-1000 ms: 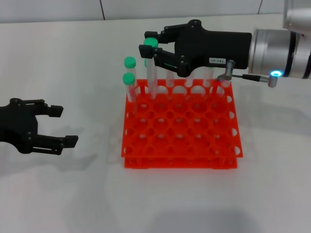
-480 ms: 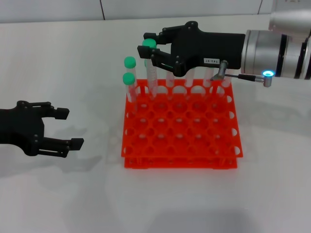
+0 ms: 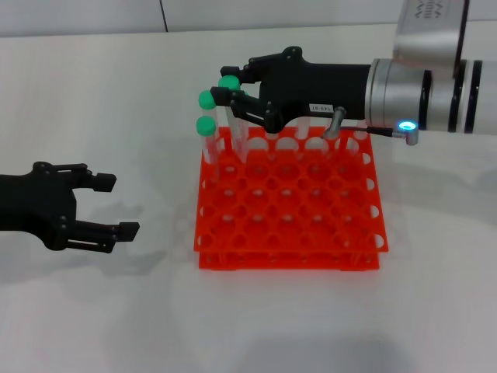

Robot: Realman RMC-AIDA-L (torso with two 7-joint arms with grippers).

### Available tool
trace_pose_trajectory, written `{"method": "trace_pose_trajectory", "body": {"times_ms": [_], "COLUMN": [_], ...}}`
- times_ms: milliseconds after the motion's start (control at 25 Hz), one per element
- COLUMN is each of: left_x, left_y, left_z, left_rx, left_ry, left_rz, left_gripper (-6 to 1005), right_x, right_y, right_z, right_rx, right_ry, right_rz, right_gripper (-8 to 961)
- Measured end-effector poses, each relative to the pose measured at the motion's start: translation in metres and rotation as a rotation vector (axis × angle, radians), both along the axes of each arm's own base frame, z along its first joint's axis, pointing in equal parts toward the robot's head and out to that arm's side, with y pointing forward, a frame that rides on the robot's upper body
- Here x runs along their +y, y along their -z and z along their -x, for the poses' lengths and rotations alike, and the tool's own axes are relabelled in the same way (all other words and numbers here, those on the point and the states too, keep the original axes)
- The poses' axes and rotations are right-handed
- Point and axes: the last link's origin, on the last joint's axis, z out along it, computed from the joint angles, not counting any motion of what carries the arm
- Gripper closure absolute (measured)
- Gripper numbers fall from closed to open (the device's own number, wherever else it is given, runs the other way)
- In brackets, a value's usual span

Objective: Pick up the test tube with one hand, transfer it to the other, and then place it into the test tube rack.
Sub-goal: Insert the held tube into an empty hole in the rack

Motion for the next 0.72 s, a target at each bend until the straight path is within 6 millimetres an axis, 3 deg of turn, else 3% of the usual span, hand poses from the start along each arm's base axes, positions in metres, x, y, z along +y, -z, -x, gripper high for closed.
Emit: {"method": "trace_pose_trajectory", "body": {"times_ms": [720], "left_x": [0.0010], "left_y": [0.0038], "left_z": [-0.0021], "left_rx": [-0.002], "left_ry": [0.004], "left_rz": [0.001], "left_gripper": [106], "right_x": [0.0038], "right_y": [0.0050], "right_z": [0.0016], "right_rx": [-0.019], "right_ry": [0.008], "right_rz": [-0.015], "right_gripper": [688]}}
